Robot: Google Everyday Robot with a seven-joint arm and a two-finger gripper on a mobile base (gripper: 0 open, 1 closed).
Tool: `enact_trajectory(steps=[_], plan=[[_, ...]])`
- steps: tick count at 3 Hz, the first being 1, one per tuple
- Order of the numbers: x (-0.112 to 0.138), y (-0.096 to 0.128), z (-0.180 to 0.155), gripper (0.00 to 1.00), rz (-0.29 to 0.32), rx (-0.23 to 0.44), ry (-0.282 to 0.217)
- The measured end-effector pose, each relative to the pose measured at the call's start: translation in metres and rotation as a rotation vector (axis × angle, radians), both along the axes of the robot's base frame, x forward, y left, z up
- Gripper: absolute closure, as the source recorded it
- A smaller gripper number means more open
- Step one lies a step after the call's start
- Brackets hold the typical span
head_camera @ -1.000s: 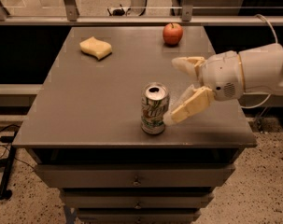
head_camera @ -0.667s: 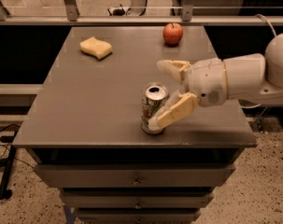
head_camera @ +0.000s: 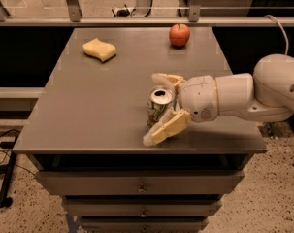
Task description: Move 7up can near apple
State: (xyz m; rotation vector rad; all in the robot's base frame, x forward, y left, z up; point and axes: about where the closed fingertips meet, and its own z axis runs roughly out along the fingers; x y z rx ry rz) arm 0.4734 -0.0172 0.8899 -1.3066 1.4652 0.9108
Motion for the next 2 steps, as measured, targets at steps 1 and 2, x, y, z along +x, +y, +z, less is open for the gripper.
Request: enact_trajectory(steps=[1, 2], plan=[[0.008, -0.018, -0.012, 0.04, -0.038, -0.021, -0.001], [0.013, -0.036, -0.015, 0.21, -0.072, -0.023, 0.002]])
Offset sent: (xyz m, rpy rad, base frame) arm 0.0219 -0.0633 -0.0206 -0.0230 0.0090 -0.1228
